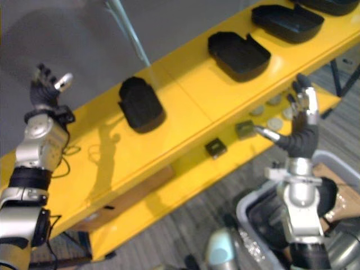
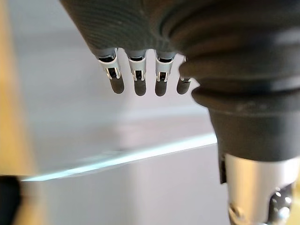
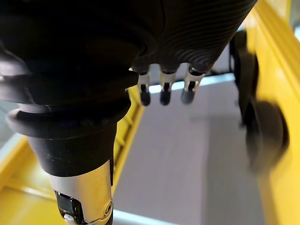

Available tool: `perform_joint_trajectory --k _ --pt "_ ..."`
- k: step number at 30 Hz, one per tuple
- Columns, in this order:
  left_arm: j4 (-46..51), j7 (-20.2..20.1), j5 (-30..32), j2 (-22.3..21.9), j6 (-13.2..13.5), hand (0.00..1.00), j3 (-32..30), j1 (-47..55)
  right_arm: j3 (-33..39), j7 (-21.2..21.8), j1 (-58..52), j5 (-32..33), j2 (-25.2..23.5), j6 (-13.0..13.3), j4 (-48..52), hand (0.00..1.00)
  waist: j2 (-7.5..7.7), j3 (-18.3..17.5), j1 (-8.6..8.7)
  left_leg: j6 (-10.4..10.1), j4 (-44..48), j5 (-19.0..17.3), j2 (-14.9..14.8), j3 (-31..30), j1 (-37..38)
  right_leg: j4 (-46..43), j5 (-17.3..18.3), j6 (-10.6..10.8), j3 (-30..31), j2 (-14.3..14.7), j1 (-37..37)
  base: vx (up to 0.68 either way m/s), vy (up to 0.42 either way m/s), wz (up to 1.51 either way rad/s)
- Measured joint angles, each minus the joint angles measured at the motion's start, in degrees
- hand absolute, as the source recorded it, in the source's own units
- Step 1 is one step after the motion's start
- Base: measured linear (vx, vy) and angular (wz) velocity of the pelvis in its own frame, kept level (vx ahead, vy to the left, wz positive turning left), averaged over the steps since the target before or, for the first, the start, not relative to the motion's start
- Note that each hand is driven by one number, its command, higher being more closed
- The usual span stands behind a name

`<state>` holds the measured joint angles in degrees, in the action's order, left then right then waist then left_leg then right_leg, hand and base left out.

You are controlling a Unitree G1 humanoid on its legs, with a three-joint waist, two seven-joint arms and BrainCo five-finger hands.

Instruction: Walk over and take plastic housings, then place them on the shelf

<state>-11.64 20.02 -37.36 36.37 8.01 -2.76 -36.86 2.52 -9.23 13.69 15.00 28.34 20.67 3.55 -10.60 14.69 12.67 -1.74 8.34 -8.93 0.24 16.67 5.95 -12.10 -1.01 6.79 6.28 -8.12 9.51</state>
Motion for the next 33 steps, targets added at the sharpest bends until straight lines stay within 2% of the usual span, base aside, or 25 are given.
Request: perform_joint_trajectory --k 1,2,4,7,8,10,12,13,15,17,18,20,22,24,25,27,30,33 --pt "7.0 0.1 0.2 -3.1 2.8 0.00 -2.6 4.8 -0.4 0.4 1.7 0.0 -0.2 -1.3 -0.8 0.00 -0.21 -0.5 -1.21 -0.1 -0.1 0.1 -0.2 -1.3 0.2 0.7 -0.4 0.2 -1.4 -0.2 -1.2 0.02 0.001 0.37" --pt "9.3 0.0 0.2 -4.5 3.9 0.00 -3.6 7.2 -0.7 0.5 2.4 0.0 -0.6 -1.6 -1.2 0.00 -0.21 -0.9 -1.63 -0.1 -0.1 0.2 -0.2 -1.9 0.2 0.9 -0.5 0.2 -1.9 -0.3 -1.7 0.02 -0.008 0.41" --pt "14.9 0.0 2.4 -10.3 7.2 0.00 -6.5 17.0 -1.9 0.5 5.3 0.0 -3.5 -3.9 -2.8 0.00 0.34 -2.4 -4.00 -0.5 -0.2 0.6 -0.8 -3.8 0.3 2.4 -1.0 -0.2 -4.2 -0.2 -3.5 0.01 -0.028 0.40" --pt "18.0 0.0 6.2 -17.1 8.6 0.00 -8.6 27.2 -3.0 0.5 7.1 -0.1 -7.0 -6.1 -4.5 0.00 1.78 -3.5 -6.81 -0.9 -0.3 0.8 -1.3 -6.0 0.1 5.0 -1.7 -0.7 -6.8 -0.2 -5.9 -0.02 -0.047 0.48" --pt "18.0 0.1 7.7 -19.4 8.3 0.00 -8.7 31.3 -3.5 0.5 7.5 -0.1 -9.1 -7.2 -5.9 0.00 2.61 -4.1 -8.58 -1.0 -0.2 0.9 -1.6 -7.4 -0.1 7.0 -2.3 -1.1 -8.4 -0.1 -7.4 -0.03 -0.054 0.56" --pt "17.9 0.4 11.4 -21.9 7.7 0.00 -8.7 37.1 -5.1 0.6 8.4 -0.1 -11.9 -8.4 -8.0 0.00 4.14 -4.8 -10.53 -1.1 -0.1 0.9 -1.8 -9.2 -0.4 9.8 -3.4 -1.3 -11.0 -0.2 -9.8 -0.04 -0.056 0.58" --pt "16.8 2.2 16.2 -24.3 4.9 0.00 -10.1 42.8 -9.0 1.9 11.3 -0.1 -15.1 -10.1 -10.5 0.00 5.90 -5.8 -12.75 -1.4 0.6 0.5 -1.7 -11.6 -1.9 12.0 -4.0 -1.4 -13.9 -0.4 -11.7 -0.03 -0.038 0.58" --pt "16.1 2.6 17.3 -24.7 4.2 0.00 -10.7 43.8 -10.0 2.1 12.3 -0.1 -15.7 -10.5 -11.2 0.00 6.23 -6.0 -13.14 -1.5 1.1 0.4 -1.7 -12.1 -2.3 12.1 -4.0 -1.4 -14.3 -0.5 -11.8 0.00 -0.011 0.50" --pt "9.8 3.6 18.2 -26.8 3.0 0.00 -13.9 46.4 -12.8 2.5 17.0 -0.1 -17.7 -11.1 -14.5 0.00 6.58 -6.2 -15.26 -1.5 3.9 -0.9 -1.8 -14.1 -3.9 12.7 -4.0 -1.4 -16.7 -0.6 -13.1 0.01 0.007 0.44" --pt "4.3 4.4 18.2 -28.6 2.9 0.00 -15.9 48.0 -13.4 2.2 19.6 -0.1 -19.2 -11.7 -17.1 0.00 6.71 -6.2 -16.46 -1.4 5.0 -1.3 -1.8 -14.9 -4.0 12.8 -4.2 -1.1 -17.5 -0.6 -14.2 0.04 0.029 0.29" --pt "-1.8 4.8 19.3 -29.3 3.3 0.00 -16.8 49.6 -14.0 1.0 21.8 0.0 -20.1 -12.6 -19.2 0.00 6.94 -6.4 -18.25 -1.5 5.8 -1.9 -1.9 -15.2 -4.1 13.3 -4.2 -1.1 -17.8 -0.4 -14.9 0.04 0.032 0.16" --pt "-6.7 5.4 20.4 -29.9 3.3 0.00 -17.2 51.2 -14.3 0.1 23.8 0.0 -20.9 -13.0 -22.0 0.00 7.48 -6.5 -18.99 -1.5 6.1 -2.2 -1.8 -16.3 -4.2 13.8 -4.2 -1.2 -19.0 -0.4 -15.8 0.05 0.021 0.26" --pt "-13.0 5.2 20.5 -30.3 3.5 0.00 -17.2 53.0 -14.9 -2.4 27.2 0.1 -22.4 -14.3 -27.4 0.00 8.04 -6.8 -20.97 -1.6 6.1 -2.4 -1.8 -16.7 -4.1 13.9 -3.9 -1.7 -19.4 -0.2 -16.5 0.04 0.012 0.21" --pt "-16.1 4.6 21.1 -30.4 3.6 0.00 -17.2 53.4 -15.3 -4.2 29.5 0.1 -23.0 -15.0 -31.2 0.00 8.14 -6.8 -21.67 -1.7 6.1 -2.5 -1.8 -17.3 -4.2 14.0 -3.8 -1.8 -20.0 -0.2 -16.8 0.02 0.002 0.15" --pt "-19.0 3.4 22.7 -30.5 3.5 0.00 -17.2 54.3 -15.2 -6.5 32.3 0.2 -24.1 -16.3 -36.7 0.00 7.99 -6.7 -22.26 -1.9 6.1 -2.7 -1.9 -17.7 -4.1 14.0 -3.6 -2.0 -20.3 -0.1 -17.1 0.01 0.004 0.13" --pt "-20.9 2.4 22.7 -30.9 3.5 0.00 -17.1 54.5 -14.8 -7.8 33.4 0.4 -24.1 -16.8 -39.9 0.00 7.72 -6.5 -23.00 -2.1 6.3 -3.0 -2.0 -17.8 -4.1 14.1 -3.5 -2.1 -20.4 0.0 -17.3 0.00 0.007 0.07" --pt "-26.1 1.0 22.4 -32.7 3.5 0.00 -16.7 55.3 -11.9 -10.0 35.3 2.7 -24.3 -17.3 -46.4 0.00 6.59 -5.6 -24.34 -2.0 7.4 -3.9 -2.4 -17.8 -4.2 14.1 -3.2 -2.3 -20.7 0.4 -17.7 0.00 0.004 0.03" --pt "-29.8 -0.6 21.4 -33.9 3.5 0.00 -15.9 55.3 -8.1 -12.3 37.1 2.8 -23.6 -18.4 -49.7 0.00 5.53 -4.1 -24.29 -2.1 9.0 -4.5 -2.6 -19.1 -5.4 14.1 -2.9 -2.2 -22.1 0.7 -18.0 0.00 0.009 0.17"
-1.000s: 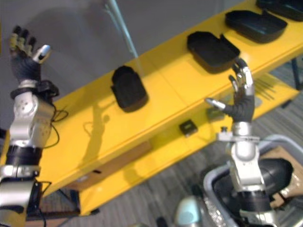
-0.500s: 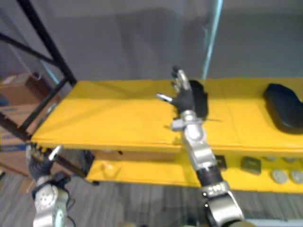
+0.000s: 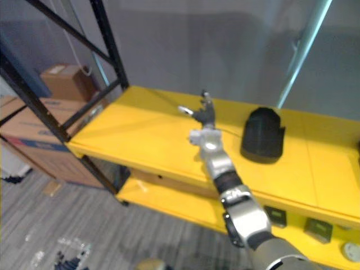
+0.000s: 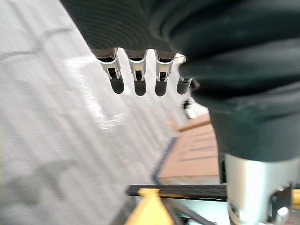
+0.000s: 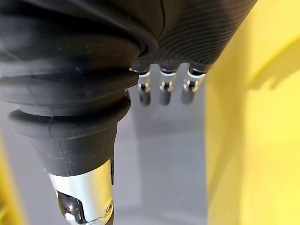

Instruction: Walk over and take plastic housings, then place them on the shelf

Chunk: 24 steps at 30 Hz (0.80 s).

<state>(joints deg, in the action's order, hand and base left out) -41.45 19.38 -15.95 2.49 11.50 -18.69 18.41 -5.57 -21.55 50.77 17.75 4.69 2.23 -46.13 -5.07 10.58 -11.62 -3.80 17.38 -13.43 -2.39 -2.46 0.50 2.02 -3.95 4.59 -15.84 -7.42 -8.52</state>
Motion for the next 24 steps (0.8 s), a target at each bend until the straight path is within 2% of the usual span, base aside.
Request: perform_joint_trajectory --k 3,6,9,15,19,24 --pt "-0.9 -1.0 0.0 -0.3 0.0 0.00 1.1 0.3 2.2 -1.2 0.9 0.0 1.0 -1.2 -2.0 0.00 -0.69 1.0 -0.26 0.0 0.6 0.1 -0.2 -0.7 -0.6 0.0 0.3 0.0 -0.7 0.3 0.0 0.02 -0.003 0.16" --pt "-2.6 -2.2 -2.2 -0.6 -0.1 0.00 4.2 -0.2 4.5 -1.0 1.5 0.0 2.3 -2.5 -2.6 0.00 -2.29 2.2 -0.24 0.0 0.6 0.1 0.0 -1.5 -0.7 -0.7 1.1 0.7 -1.3 0.1 0.0 0.03 0.006 0.11" --pt "-2.7 -2.8 -3.3 -0.7 -0.4 0.00 6.6 -0.3 6.6 -0.7 2.2 0.0 3.9 -2.7 -4.3 0.00 -3.53 2.9 -0.21 -0.1 -0.1 0.5 0.1 -1.7 -0.6 -2.1 2.2 0.9 -1.5 -0.1 0.7 0.03 0.005 0.05" --pt "-2.7 -4.2 -4.0 -0.6 -0.9 0.00 10.1 -0.4 9.1 0.4 2.4 0.1 7.0 -3.6 -5.7 0.00 -4.08 3.1 -0.16 -0.7 -2.8 3.0 0.2 -1.6 -0.4 -4.7 3.7 0.6 -1.6 -0.8 3.1 0.04 -0.018 0.04" --pt "-3.1 -5.1 -4.2 -0.7 -1.7 0.00 13.1 -0.4 11.4 0.4 2.5 1.8 8.2 -3.8 -6.8 0.00 -5.65 3.9 -0.11 -1.0 -3.8 4.4 0.1 -1.6 0.7 -7.8 5.7 0.6 -1.5 -1.3 3.9 -0.01 -0.025 0.01" --pt "-3.3 -6.4 -4.2 -0.7 -1.8 0.00 14.7 -0.3 14.3 0.2 3.2 1.7 9.4 -3.5 -7.5 0.00 -6.33 4.2 -0.12 -1.1 -7.6 7.3 0.1 -1.7 0.7 -11.0 6.9 0.0 -1.3 -1.8 6.9 -0.08 -0.041 0.03"
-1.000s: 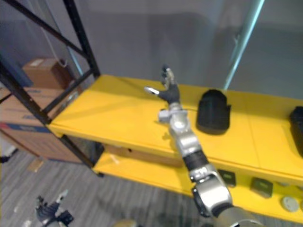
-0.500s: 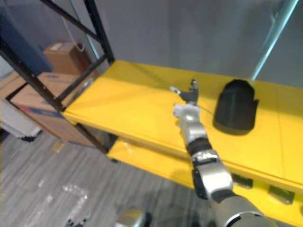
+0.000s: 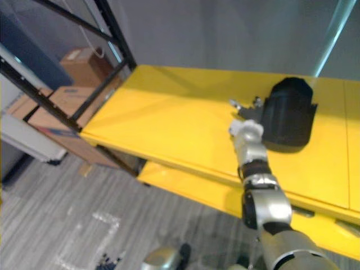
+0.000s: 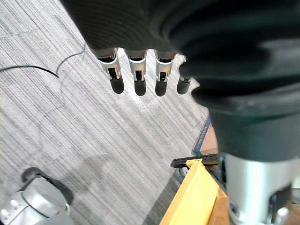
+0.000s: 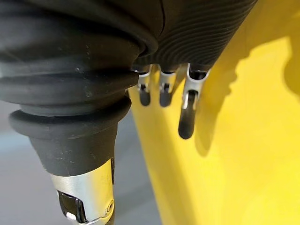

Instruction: Walk over and take plastic housings, then place them on the shelf

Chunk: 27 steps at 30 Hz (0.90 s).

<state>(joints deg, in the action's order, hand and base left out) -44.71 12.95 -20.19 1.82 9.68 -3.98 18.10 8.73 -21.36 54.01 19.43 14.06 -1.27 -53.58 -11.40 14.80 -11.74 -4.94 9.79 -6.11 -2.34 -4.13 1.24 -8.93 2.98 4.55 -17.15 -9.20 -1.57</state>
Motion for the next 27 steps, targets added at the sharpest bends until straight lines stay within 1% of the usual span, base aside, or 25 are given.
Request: perform_joint_trajectory --k 2,5,7,11,13,18,22,24,25,27 --pt "-1.0 -0.6 0.0 0.0 -0.1 0.00 0.8 0.0 0.9 -0.3 0.3 -0.1 0.0 0.6 -1.2 0.00 -0.20 0.1 0.02 0.0 -0.5 0.2 -0.1 0.0 0.4 -1.2 1.0 -0.4 0.2 -0.2 0.7 -0.09 -0.033 -0.02" --pt "-1.6 -0.9 -0.1 0.0 -0.4 0.00 0.9 0.1 1.5 -1.2 0.3 -0.1 0.3 1.5 -1.6 0.00 -0.29 0.4 0.10 0.1 -1.8 0.8 0.2 0.2 0.7 -3.3 2.0 -0.1 0.4 -0.9 2.0 -0.08 -0.010 -0.01" --pt "-1.6 -1.0 -0.2 0.0 -0.4 0.00 0.9 0.2 2.6 -1.2 0.3 -0.6 0.3 2.5 -1.6 0.00 -0.33 0.6 0.10 0.1 -2.3 1.1 0.3 0.5 0.8 -4.1 2.0 -0.1 0.7 -1.2 2.6 -0.07 0.004 -0.04" --pt "-1.6 -1.9 -0.2 0.0 -0.3 0.00 1.1 0.2 3.3 -1.2 0.3 -0.6 0.4 2.8 -1.9 0.00 -0.32 0.6 0.29 0.2 -2.3 1.2 0.7 0.9 0.8 -5.5 2.4 0.1 0.9 -1.8 3.0 -0.01 0.003 -0.02" --pt "-1.6 -2.1 -0.2 0.0 -0.3 0.00 2.3 0.2 3.3 -1.0 0.3 -1.1 0.3 3.5 -1.8 0.00 -0.32 0.6 0.29 0.2 -2.4 1.2 0.8 1.4 0.8 -6.2 2.5 0.3 1.4 -2.0 3.8 0.02 0.011 -0.07" --pt "-1.6 -2.3 -0.2 0.0 -0.3 0.00 3.0 0.2 3.3 -0.8 0.3 -1.2 0.4 4.8 -1.9 0.00 -0.28 0.6 1.08 0.3 -2.6 1.3 1.1 1.5 0.8 -6.7 2.6 0.4 1.6 -2.4 4.2 0.00 0.002 -0.01" --pt "-1.6 -2.4 -0.2 0.0 -0.3 0.00 3.0 0.2 3.1 2.7 0.2 -2.3 0.4 6.0 -2.5 0.00 -0.26 0.6 1.49 0.4 -2.6 1.3 1.2 1.5 0.8 -7.3 2.8 0.4 1.8 -2.6 4.6 0.00 0.002 -0.01" --pt "-1.5 -2.7 -0.2 0.0 -0.3 0.00 3.0 0.1 2.4 7.0 -0.1 -2.4 0.9 7.2 -3.3 0.00 -0.19 0.7 1.53 0.4 -2.6 1.3 1.2 1.5 0.8 -7.4 3.0 0.3 1.8 -2.6 4.7 0.00 0.000 0.00" --pt "-1.5 -2.7 -0.1 0.0 -0.3 0.00 3.0 0.1 2.0 8.3 -0.4 -2.4 1.0 7.6 -3.3 0.00 -0.16 0.7 1.54 0.4 -2.6 1.3 1.2 1.5 0.8 -7.5 3.0 0.3 1.8 -2.6 4.7 0.00 0.000 0.00" --pt "-1.5 -3.0 0.2 0.0 -0.3 0.00 3.0 0.1 -0.9 13.2 -1.5 -2.7 1.3 8.8 -3.2 0.00 -0.10 0.8 1.57 0.4 -2.6 1.3 1.2 1.5 0.8 -7.5 3.0 0.3 1.8 -2.6 4.8 0.00 0.000 0.00"
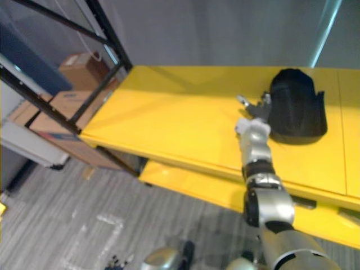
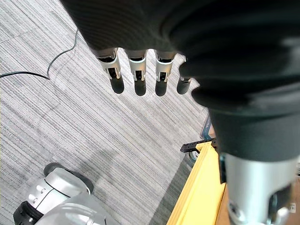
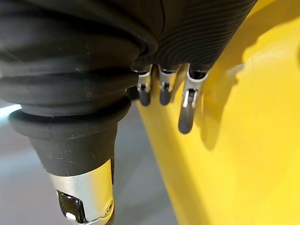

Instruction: Walk over and take plastic housings, then place them on the shelf

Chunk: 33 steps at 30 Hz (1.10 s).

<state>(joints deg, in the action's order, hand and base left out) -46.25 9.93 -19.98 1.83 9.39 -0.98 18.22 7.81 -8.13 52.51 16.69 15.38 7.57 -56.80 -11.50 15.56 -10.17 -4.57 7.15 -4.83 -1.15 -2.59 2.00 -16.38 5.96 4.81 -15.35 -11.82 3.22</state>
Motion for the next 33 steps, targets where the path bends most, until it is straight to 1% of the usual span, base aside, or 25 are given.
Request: perform_joint_trajectory --k 1,2,4,5,6,7,8,9,10,11,12,13,14,15,17,18,20,21,22,24,26,29,30,31,33 --pt "0.0 0.0 0.2 0.0 0.0 0.00 0.0 0.0 -2.3 2.2 -0.6 -0.6 0.4 0.9 0.2 0.00 0.04 0.0 0.08 0.0 0.0 0.0 0.0 0.0 0.0 0.0 0.0 0.0 0.0 0.0 0.0 0.00 0.000 0.00" --pt "0.3 0.0 1.6 0.0 -0.1 0.00 -0.3 -0.2 -9.4 9.1 -2.7 -0.6 -0.1 3.5 6.5 0.00 0.53 0.4 0.11 0.0 -0.2 0.0 -0.5 0.2 0.0 1.0 -0.5 0.0 0.0 0.7 -0.3 0.00 0.000 0.00" --pt "0.6 0.0 2.7 0.0 -0.1 0.00 -0.5 -0.2 -10.9 12.0 -2.7 -0.6 -0.4 4.5 9.3 0.00 0.88 0.5 0.03 0.0 -0.4 0.0 -0.9 0.3 0.0 1.8 -1.0 -0.1 0.1 1.2 -0.4 0.03 -0.013 -0.05" --pt "0.6 0.0 2.8 0.0 -0.1 0.00 -0.5 -0.2 -11.1 12.4 -2.7 -0.6 -0.4 5.0 9.7 0.00 0.89 0.5 0.06 0.0 -0.5 0.0 -0.9 0.3 0.0 2.0 -1.2 -0.2 0.1 1.2 -0.5 0.05 -0.002 -0.25" --pt "0.7 -0.1 3.9 0.1 -0.1 0.00 -0.8 -0.3 -13.3 14.6 -2.8 -0.7 -1.6 5.0 19.9 0.00 0.92 0.5 0.36 -0.1 -0.5 -0.1 -1.6 1.8 0.1 4.0 -2.5 -0.3 1.2 2.4 -0.9 0.04 -0.001 -0.29" --pt "0.8 -0.1 5.3 0.1 0.0 0.00 -1.2 -0.3 -14.7 15.6 -2.8 -0.7 -1.6 5.4 25.5 0.00 0.98 0.5 0.71 -0.2 -0.5 -0.2 -1.9 2.0 0.3 4.7 -2.9 -0.4 1.4 2.8 -1.3 0.05 -0.008 -0.32" --pt "1.0 -0.1 5.3 0.1 0.1 0.00 -1.6 -0.3 -15.5 15.9 -2.6 -1.2 -1.9 6.5 28.7 0.00 1.37 0.3 1.07 -0.2 -0.5 -0.2 -2.1 2.3 0.5 4.9 -2.9 -0.4 1.5 3.0 -1.4 0.01 -0.012 -0.12" --pt "1.1 -0.1 5.3 0.1 0.1 0.00 -1.7 -0.2 -16.0 15.9 -2.4 -1.8 -2.0 6.9 29.5 0.00 1.62 0.1 1.32 -0.2 -0.5 -0.2 -2.1 2.5 0.6 4.9 -2.9 -0.4 1.6 3.0 -1.5 0.00 -0.020 -0.15" --pt "1.2 -0.2 5.3 0.1 0.2 0.00 -2.0 -0.2 -16.7 15.7 -2.3 -1.9 -2.4 7.2 30.1 0.00 2.06 -0.1 1.55 -0.3 -0.5 -0.2 -2.3 3.0 1.0 4.9 -3.0 -0.5 2.0 3.2 -1.5 -0.02 -0.017 -0.15" --pt "1.2 -0.3 5.4 0.1 0.2 0.00 -2.1 -0.3 -16.7 15.5 -2.5 -1.9 -2.5 7.0 30.8 0.00 2.24 -0.2 1.69 -0.3 -0.5 -0.2 -2.3 3.1 1.0 4.9 -3.0 -0.6 2.3 3.3 -1.4 -0.03 -0.016 -0.16" --pt "1.4 -0.5 5.4 0.1 0.2 0.00 -2.5 -0.4 -15.8 14.9 -3.4 -2.5 -2.6 6.0 34.4 0.00 2.50 -0.3 1.99 -0.4 -0.5 -0.3 -2.4 3.2 1.0 5.2 -3.3 -0.6 2.5 3.5 -1.4 -0.04 -0.004 -0.11" --pt "1.4 -0.6 5.5 0.2 0.2 0.00 -2.9 -0.5 -14.0 12.9 -4.8 -4.3 -2.6 5.9 39.1 0.00 2.81 -0.5 2.13 -0.4 -0.5 -0.3 -2.4 3.4 1.0 5.6 -3.4 -0.6 2.7 3.6 -1.4 -0.04 0.001 -0.09" --pt "1.3 -0.9 6.2 0.3 0.2 0.00 -2.9 -0.5 -13.2 11.5 -5.2 -4.7 -2.6 6.0 40.9 0.00 2.95 -0.5 2.27 -0.4 -0.5 -0.3 -2.4 3.5 1.0 5.9 -3.5 -0.5 2.9 3.6 -1.5 -0.05 0.012 -0.08" --pt "1.3 -1.4 7.5 0.6 0.1 0.00 -3.0 -0.4 -11.7 9.7 -5.4 -5.4 -2.6 6.4 43.0 0.00 3.17 -0.6 2.73 -0.3 -0.5 -0.3 -2.4 4.0 1.0 6.1 -3.7 -0.5 3.0 3.7 -1.5 -0.04 0.013 -0.15" --pt "1.0 -1.7 7.6 1.3 0.2 0.00 -3.0 -0.2 -6.9 6.4 -5.7 -5.6 -2.0 8.0 45.6 0.00 3.93 -1.1 3.43 -0.3 -0.6 -0.4 -2.6 5.1 1.3 6.9 -4.8 -0.6 4.4 4.1 -1.5 -0.04 0.014 -0.27" --pt "1.0 -1.7 7.6 1.5 0.2 0.00 -3.2 -0.2 -5.7 5.7 -5.8 -5.6 -1.6 8.4 46.0 0.00 4.14 -1.2 3.62 -0.3 -0.6 -0.4 -2.7 5.4 1.4 7.2 -5.0 -0.6 4.5 4.2 -1.5 -0.04 0.013 -0.23" --pt "0.2 -1.7 7.6 2.2 0.4 0.00 -4.3 -0.2 -1.7 3.4 -7.7 -5.3 0.1 9.4 48.7 0.00 4.85 -1.5 4.78 -0.3 -0.6 -0.4 -2.7 6.2 1.5 8.0 -5.6 -0.6 5.1 4.4 -1.7 -0.03 0.010 -0.19" --pt "0.0 -1.7 7.6 2.2 0.4 0.00 -5.3 -0.2 0.4 2.5 -9.4 -5.0 1.1 10.1 50.1 0.00 4.93 -1.6 4.91 -0.3 -0.7 -0.6 -3.0 6.5 2.0 8.7 -6.1 -0.6 5.7 4.8 -2.2 -0.03 0.007 -0.22" --pt "0.0 -1.7 7.6 2.3 0.5 0.00 -5.5 -0.2 1.6 1.9 -10.3 -5.0 1.6 10.2 50.8 0.00 4.97 -1.7 5.07 -0.3 -0.6 -0.7 -3.0 6.6 2.1 9.2 -6.3 -0.6 5.8 4.9 -2.6 -0.04 0.005 -0.17" --pt "-0.1 -1.7 7.6 2.3 0.6 0.00 -5.7 -0.2 4.8 0.2 -13.1 -5.1 3.0 10.6 52.8 0.00 5.12 -2.3 6.50 -0.2 -0.7 -0.8 -3.2 6.9 2.1 10.4 -6.9 -0.5 6.0 5.1 -3.1 -0.03 0.005 -0.08" --pt "-0.2 -1.7 7.6 2.3 0.7 0.00 -5.8 -0.1 6.4 -0.8 -15.9 -5.1 3.9 10.9 54.2 0.00 5.35 -2.9 6.98 -0.2 -0.8 -0.8 -3.3 7.6 2.1 11.4 -7.4 -0.6 6.4 5.4 -3.1 0.00 0.004 -0.14" --pt "-0.7 -1.7 7.6 2.2 2.5 0.00 -6.2 -0.1 9.2 -3.0 -24.7 -5.1 4.2 11.2 57.6 0.00 6.18 -4.0 7.62 -0.4 -0.8 -1.3 -3.8 8.6 2.0 13.0 -8.3 -0.6 7.6 6.2 -3.2 0.02 -0.002 -0.21" --pt "-0.6 -1.6 7.6 2.1 3.2 0.00 -7.1 -0.2 10.8 -3.4 -30.8 -5.1 3.9 11.2 59.2 0.00 6.80 -4.4 7.94 -0.5 -0.8 -1.5 -4.0 8.9 2.0 13.4 -8.4 -0.6 7.8 6.4 -3.2 0.02 -0.003 -0.11" --pt "-0.6 -1.6 7.6 2.1 3.4 0.00 -7.4 -0.2 11.5 -3.4 -33.3 -5.1 3.7 11.2 59.6 0.00 7.08 -4.6 8.01 -0.5 -0.8 -1.6 -4.0 9.1 2.1 13.5 -8.5 -0.6 8.0 6.5 -3.2 0.05 0.003 -0.14" --pt "-0.5 -1.4 7.6 2.1 4.5 0.00 -7.9 0.0 13.6 -3.0 -41.8 -4.3 2.1 11.1 61.2 0.00 7.78 -5.1 8.20 -0.6 -0.8 -2.0 -4.2 9.6 2.1 14.1 -8.7 -0.7 8.5 6.8 -3.2 0.04 0.006 -0.13"
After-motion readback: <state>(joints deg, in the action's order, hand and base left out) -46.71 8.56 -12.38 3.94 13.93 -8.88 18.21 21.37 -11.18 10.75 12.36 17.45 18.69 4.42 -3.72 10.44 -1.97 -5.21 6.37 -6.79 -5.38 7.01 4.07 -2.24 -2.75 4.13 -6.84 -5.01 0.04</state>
